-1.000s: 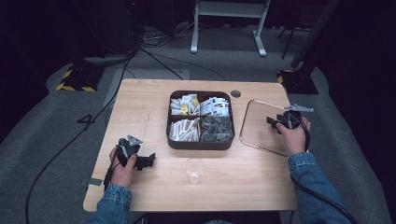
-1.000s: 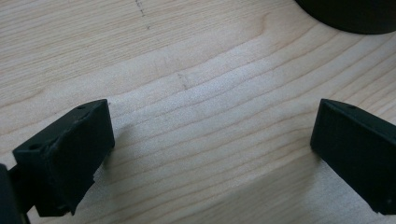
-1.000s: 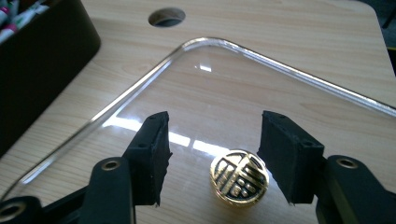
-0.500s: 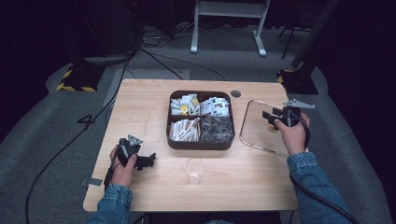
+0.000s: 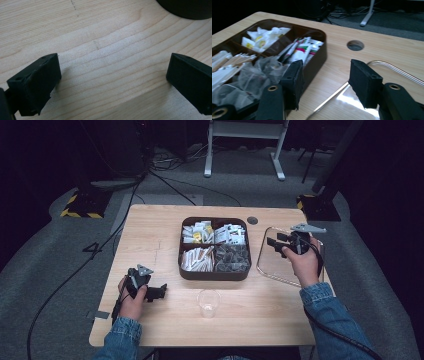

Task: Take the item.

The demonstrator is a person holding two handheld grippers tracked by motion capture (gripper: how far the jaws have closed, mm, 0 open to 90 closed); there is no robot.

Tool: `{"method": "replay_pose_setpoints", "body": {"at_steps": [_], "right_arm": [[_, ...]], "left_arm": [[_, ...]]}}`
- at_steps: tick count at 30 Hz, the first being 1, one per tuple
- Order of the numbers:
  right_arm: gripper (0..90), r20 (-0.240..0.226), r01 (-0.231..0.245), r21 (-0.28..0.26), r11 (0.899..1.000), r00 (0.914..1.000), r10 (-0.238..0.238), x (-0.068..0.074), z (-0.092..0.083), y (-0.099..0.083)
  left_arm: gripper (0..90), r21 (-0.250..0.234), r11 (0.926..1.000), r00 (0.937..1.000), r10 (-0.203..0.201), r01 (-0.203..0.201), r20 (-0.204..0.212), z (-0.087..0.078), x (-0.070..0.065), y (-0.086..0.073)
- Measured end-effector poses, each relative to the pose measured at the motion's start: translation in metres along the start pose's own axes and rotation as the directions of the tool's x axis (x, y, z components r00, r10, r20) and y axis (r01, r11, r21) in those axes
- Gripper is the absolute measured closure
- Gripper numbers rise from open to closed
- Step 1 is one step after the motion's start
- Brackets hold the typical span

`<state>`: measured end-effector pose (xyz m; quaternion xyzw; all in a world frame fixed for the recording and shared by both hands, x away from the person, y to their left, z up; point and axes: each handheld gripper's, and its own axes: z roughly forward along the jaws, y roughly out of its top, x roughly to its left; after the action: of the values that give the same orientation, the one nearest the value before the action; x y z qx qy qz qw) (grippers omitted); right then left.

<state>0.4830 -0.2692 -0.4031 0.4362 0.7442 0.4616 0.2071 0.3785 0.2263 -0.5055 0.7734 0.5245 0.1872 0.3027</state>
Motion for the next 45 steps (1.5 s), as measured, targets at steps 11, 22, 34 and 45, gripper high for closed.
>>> {"method": "replay_pose_setpoints", "body": {"at_steps": [11, 22, 34, 45], "right_arm": [[47.5, -0.103, 0.071, 0.038, 0.997, 0.9924, -0.067, 0.040, 0.016, 0.008], [48.3, -0.196, 0.130, 0.107, 0.986, 0.9746, -0.107, 0.071, 0.045, 0.003], [47.4, -0.249, 0.173, 0.170, 0.970, 0.9600, -0.128, 0.091, 0.071, -0.009], [56.5, -0.259, 0.204, 0.222, 0.953, 0.9552, -0.144, 0.096, 0.087, -0.019]], "left_arm": [[0.0, 0.000, 1.0000, 1.0000, -0.001, 0.001, 0.001, 0.000, 0.000, 0.000], [0.0, -0.001, 1.0000, 1.0000, 0.001, -0.001, 0.001, 0.000, 0.000, 0.000], [0.0, 0.000, 1.0000, 1.0000, -0.001, 0.001, 0.002, 0.000, 0.000, 0.000], [0.0, 0.000, 1.0000, 1.0000, -0.001, 0.001, 0.002, 0.000, 0.000, 0.000]]}}
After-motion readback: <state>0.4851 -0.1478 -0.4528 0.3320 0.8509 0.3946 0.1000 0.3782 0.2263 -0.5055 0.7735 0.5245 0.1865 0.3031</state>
